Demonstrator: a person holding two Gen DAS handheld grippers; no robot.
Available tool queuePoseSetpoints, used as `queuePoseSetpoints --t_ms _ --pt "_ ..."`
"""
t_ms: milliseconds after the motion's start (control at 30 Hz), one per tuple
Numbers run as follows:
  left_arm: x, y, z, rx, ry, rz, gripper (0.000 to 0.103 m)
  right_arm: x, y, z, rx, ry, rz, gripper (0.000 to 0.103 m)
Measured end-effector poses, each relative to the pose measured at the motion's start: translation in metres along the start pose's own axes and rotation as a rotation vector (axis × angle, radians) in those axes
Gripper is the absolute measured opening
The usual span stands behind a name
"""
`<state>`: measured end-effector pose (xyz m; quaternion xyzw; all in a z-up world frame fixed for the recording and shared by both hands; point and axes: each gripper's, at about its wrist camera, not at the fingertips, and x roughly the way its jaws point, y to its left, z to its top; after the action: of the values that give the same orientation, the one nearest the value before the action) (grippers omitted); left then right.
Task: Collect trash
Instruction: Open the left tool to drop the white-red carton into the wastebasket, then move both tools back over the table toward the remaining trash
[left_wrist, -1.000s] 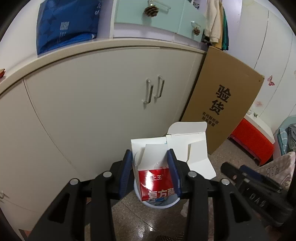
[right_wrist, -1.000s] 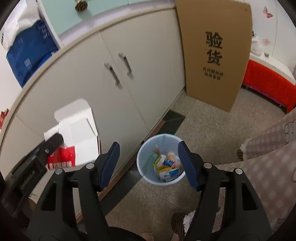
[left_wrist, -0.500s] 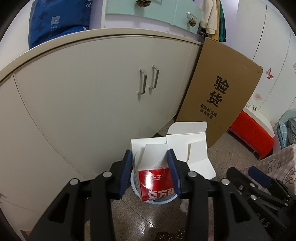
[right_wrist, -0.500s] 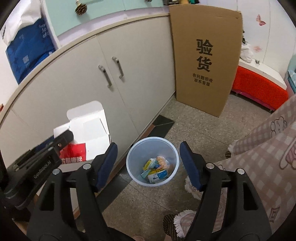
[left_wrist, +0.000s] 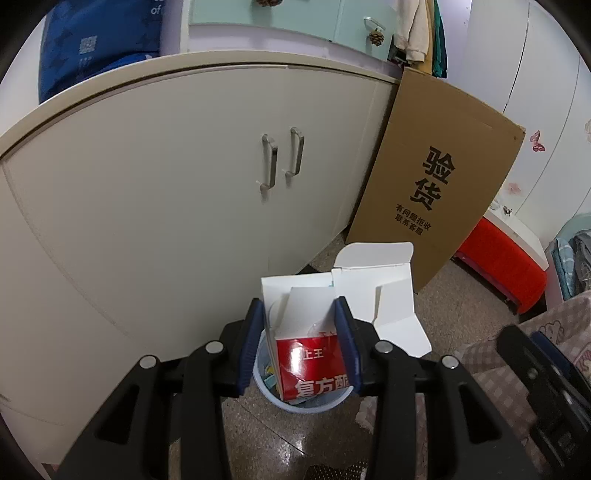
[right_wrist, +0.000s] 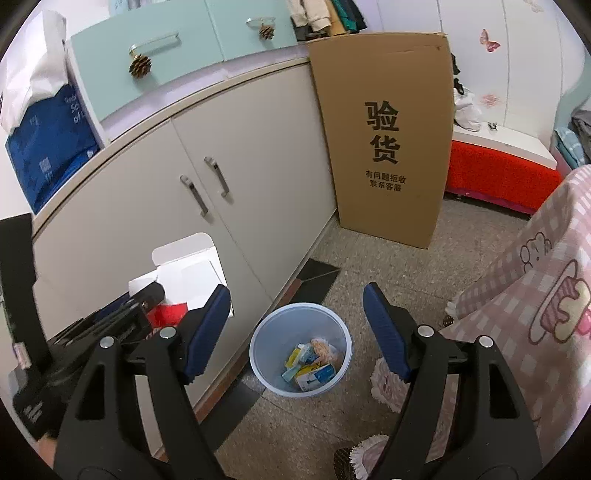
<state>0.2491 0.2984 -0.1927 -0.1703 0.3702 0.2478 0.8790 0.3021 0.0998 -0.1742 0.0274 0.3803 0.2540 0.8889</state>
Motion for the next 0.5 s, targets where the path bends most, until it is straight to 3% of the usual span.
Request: queuePoseSetpoints --t_ms 100,133,167,200,500 --pt "0.012 -0.004 0.009 -0.012 0.001 0.002 0.042 -0.001 -0.007 0.001 0.023 -0.007 -0.005 0.075" --pt "0.018 -0.004 0.011 -0.014 0.011 0.007 0.051 0.0 -0.009 0.001 0.03 -0.005 -0.007 0.075" --pt "0.026 -0.006 0.013 -0.014 0.03 0.012 0.07 0.001 -0.009 0.0 0.033 -0.001 -0.009 0.075" --pt "0.03 -0.006 0.013 -0.02 0.03 0.017 0.077 0.003 -0.01 -0.001 0.036 0.006 -0.012 0.075" --pt "0.024 -0.002 -0.002 -0.055 0.079 -0.062 0.078 -0.006 -0.013 -0.004 0.051 0.017 -0.008 0.075"
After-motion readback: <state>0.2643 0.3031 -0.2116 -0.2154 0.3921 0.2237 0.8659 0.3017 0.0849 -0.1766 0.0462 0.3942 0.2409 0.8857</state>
